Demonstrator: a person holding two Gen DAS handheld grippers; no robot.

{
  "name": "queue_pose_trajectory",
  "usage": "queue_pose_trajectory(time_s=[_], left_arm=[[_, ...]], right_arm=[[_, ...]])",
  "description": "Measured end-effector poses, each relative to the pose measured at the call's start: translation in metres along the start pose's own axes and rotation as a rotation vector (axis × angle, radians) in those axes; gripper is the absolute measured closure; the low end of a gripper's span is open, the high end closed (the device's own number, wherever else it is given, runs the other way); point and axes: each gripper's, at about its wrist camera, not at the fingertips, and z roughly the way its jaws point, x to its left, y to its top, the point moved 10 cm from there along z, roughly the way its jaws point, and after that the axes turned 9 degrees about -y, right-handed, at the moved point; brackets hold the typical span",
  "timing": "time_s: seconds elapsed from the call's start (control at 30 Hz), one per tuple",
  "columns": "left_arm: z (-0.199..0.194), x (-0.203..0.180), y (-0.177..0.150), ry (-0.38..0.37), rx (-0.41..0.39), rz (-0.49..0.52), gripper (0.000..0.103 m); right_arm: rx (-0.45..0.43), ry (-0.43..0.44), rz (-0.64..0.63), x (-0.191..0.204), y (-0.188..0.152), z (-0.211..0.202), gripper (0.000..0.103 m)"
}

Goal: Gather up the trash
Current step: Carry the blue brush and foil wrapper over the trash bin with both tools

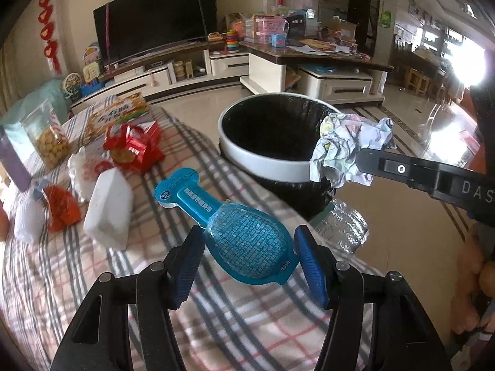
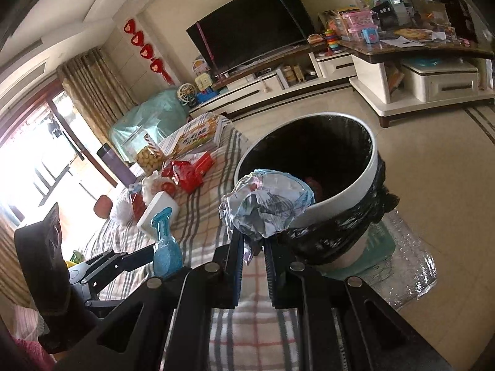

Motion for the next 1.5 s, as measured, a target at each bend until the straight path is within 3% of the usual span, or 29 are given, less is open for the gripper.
queue_pose_trajectory(time_s=[0.47, 1.1, 1.5], left_arm=[[0.031, -0.003, 0.033, -0.015, 0.006, 0.015, 0.044], [0.093, 0.0, 0.093, -0.042, 0.016, 0.056, 0.044], [0.129, 0.011, 0.108, -0.072, 0.053, 0.025, 0.044]], right_arm=[[0.002, -0.021, 0.024, -0.024, 0.029, 0.012, 0.09], [0.075, -0.05, 0.036, -0.051, 0.062, 0.054, 0.09], [0.117, -0.075, 0.035, -0.059, 0.07, 0.079, 0.088]])
